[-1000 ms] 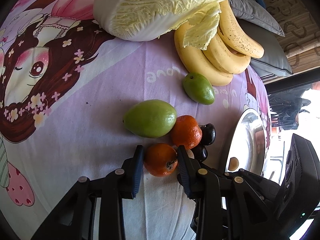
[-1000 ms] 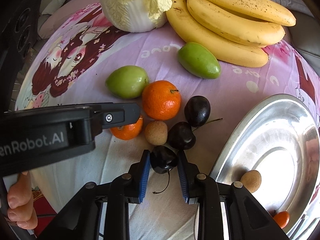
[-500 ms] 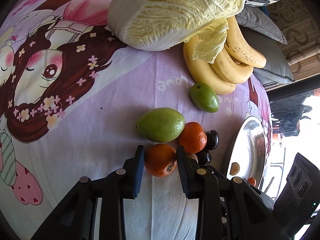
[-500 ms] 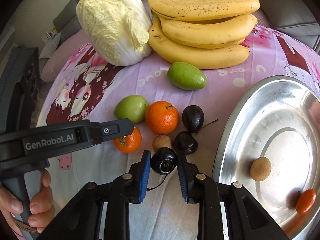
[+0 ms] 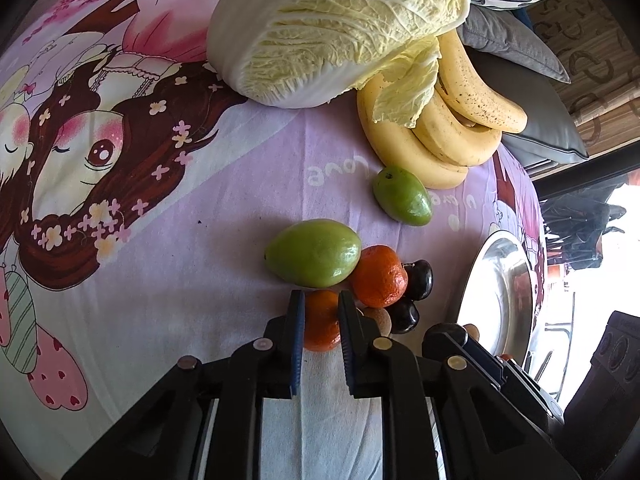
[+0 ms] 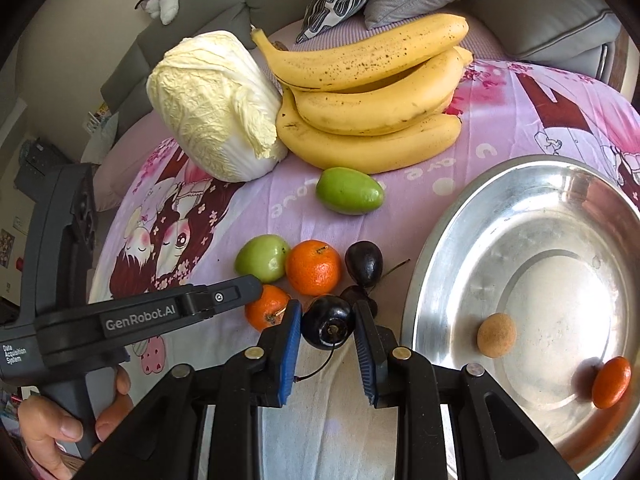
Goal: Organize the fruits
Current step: 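Close the left gripper on the tangerine while the right gripper holds the cherry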
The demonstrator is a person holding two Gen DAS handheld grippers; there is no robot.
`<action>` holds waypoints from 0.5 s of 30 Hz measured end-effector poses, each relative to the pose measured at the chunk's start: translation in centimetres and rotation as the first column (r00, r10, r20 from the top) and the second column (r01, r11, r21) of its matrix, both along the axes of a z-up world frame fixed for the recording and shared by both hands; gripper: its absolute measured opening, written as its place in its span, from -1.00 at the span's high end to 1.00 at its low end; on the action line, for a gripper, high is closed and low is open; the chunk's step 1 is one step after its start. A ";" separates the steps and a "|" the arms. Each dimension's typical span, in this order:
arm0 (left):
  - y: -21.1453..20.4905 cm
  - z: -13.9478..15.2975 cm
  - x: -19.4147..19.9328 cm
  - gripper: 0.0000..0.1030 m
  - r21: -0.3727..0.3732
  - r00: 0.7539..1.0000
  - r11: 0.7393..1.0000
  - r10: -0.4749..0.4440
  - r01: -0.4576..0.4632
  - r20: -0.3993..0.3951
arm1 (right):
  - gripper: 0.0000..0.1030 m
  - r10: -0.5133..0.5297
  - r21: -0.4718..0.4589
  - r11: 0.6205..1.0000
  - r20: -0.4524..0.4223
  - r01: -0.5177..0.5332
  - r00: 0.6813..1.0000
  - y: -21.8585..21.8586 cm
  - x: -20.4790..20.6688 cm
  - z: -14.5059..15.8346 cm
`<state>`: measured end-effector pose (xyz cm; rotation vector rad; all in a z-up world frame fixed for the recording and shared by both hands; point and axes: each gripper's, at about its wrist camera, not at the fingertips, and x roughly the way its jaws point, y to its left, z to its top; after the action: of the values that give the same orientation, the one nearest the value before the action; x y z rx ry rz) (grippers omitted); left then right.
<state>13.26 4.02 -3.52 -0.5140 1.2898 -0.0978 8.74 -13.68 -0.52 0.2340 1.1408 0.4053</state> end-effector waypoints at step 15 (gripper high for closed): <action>-3.4 -1.2 -0.2 0.28 0.050 0.998 0.997 -0.062 0.063 -0.034 | 0.45 -0.016 0.041 0.999 0.010 0.016 1.000 -1.3 -0.3 0.1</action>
<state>13.03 0.62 -4.68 -0.4331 1.3371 -0.1086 8.41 -15.03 -0.38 0.2765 1.1210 0.4156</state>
